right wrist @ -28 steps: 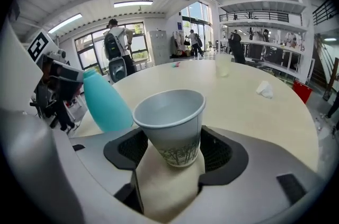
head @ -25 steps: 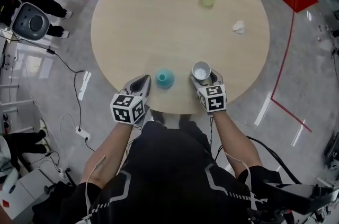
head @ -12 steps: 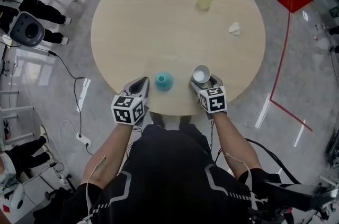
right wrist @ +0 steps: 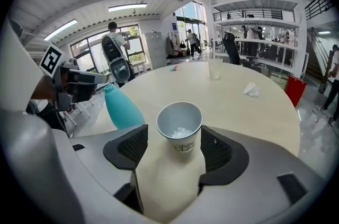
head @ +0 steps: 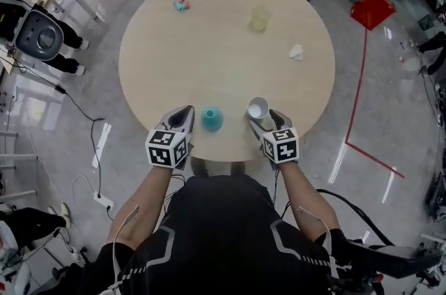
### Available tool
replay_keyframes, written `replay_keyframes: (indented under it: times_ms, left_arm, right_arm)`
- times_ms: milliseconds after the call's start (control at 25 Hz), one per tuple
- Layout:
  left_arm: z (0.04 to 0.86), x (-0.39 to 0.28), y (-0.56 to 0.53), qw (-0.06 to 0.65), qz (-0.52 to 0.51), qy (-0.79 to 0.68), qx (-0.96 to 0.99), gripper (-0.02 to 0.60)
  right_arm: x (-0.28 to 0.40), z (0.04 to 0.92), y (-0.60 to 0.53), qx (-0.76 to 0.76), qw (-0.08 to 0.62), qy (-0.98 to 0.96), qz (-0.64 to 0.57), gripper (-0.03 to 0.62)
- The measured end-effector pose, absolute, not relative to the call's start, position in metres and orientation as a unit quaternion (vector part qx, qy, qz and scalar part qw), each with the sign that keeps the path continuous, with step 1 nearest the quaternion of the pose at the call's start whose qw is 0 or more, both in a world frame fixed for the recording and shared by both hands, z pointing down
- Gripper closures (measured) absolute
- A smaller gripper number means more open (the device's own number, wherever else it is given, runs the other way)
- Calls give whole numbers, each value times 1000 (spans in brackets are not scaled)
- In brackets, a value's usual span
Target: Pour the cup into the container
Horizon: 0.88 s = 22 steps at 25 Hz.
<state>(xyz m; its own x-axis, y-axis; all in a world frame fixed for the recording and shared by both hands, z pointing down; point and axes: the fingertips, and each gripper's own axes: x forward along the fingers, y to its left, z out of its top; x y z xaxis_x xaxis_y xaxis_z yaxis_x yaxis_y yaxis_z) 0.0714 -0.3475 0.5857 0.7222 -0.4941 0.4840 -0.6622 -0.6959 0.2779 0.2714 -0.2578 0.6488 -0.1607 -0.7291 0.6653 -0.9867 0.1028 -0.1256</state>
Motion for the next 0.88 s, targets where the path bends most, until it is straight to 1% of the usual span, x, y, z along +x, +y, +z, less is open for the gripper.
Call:
replay_keyframes:
  times_ms: [280,480,520,600,680,720,760,800,880]
  left_arm:
    - [561,75,-349,205,159,-320,911,581]
    - [533,75,-347,172,128,-312,926,581]
    - [528,75,-346,166,124,-307,929,581]
    - [518,74,-344,160,117,-300,933,581]
    - [509,73,-342,160,105,-301,934,581]
    - [506,73,-341,161,100,-302,935,581]
    - [503,73,-340,161,95,-302,935,581]
    - [501,73,-338,162,92,-302,935,581]
    - [497,74,-335,166,88,-299,936,581]
  right_arm:
    - [267,600,-263,621,191,-721,240,284]
    - [255,549,-281,619,138,-747,201,287]
    - [254,537,-284,623,125,-749,190,296]
    - [252,514,-289,626,101,-753,176,379]
    - [249,496,-291,624,82,-759,170,496]
    - [248,489,-292,621,75,-762,169,538]
    - [247,483,-293,619,72,-764,166,570]
    - [246,478,-294,617,73,-767,161,584]
    - [245,470,-293,613,81,-771,152,588]
